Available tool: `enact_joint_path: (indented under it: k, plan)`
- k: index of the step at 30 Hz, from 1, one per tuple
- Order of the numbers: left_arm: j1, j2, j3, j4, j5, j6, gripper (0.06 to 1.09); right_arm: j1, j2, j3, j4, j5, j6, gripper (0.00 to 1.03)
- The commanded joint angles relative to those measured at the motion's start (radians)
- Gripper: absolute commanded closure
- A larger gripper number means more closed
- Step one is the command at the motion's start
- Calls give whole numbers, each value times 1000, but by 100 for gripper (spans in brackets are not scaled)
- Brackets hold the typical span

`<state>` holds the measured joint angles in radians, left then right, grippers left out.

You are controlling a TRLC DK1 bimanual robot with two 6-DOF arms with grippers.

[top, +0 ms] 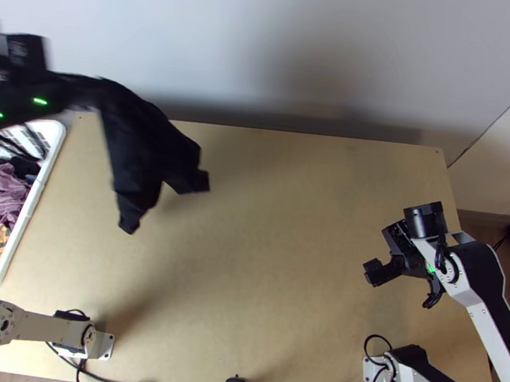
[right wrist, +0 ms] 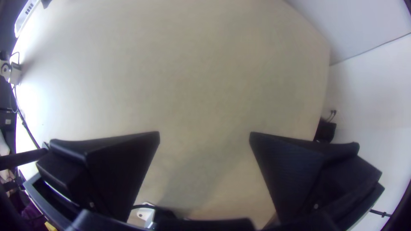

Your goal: Fold the t-shirt

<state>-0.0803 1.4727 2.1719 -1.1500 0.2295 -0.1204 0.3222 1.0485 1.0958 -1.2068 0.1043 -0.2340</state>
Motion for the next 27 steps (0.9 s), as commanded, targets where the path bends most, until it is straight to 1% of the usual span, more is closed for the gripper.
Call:
enact_joint_path:
  k: [1, 3, 7, 12, 16, 20, 23, 27]
  plan:
    - [-320, 34, -118, 9, -10, -21, 105, 0, 1, 15, -2, 0, 1, 5]
    - [-415, 61, -156, 16, -13, -21, 105, 0, 7, 21, -2, 0, -1, 5]
    - [-592, 126, -208, 44, -58, -19, 105, -2, 21, 39, -2, 0, 1, 5]
    - [-777, 213, -181, 82, -113, -21, 105, -14, 30, 56, -2, 0, 2, 5]
    - [-843, 290, -138, 96, -137, -15, 105, -17, 30, 64, -5, -2, 2, 5]
    - [-846, 365, -141, 98, -162, -10, 105, -11, 31, 69, -7, -2, 2, 5]
    - [-849, 413, -144, 95, -162, -5, 105, -6, 39, 79, -7, -2, 2, 5]
    - [-912, 452, -147, 73, -156, 2, 105, 3, 51, 96, -4, -3, 2, 5]
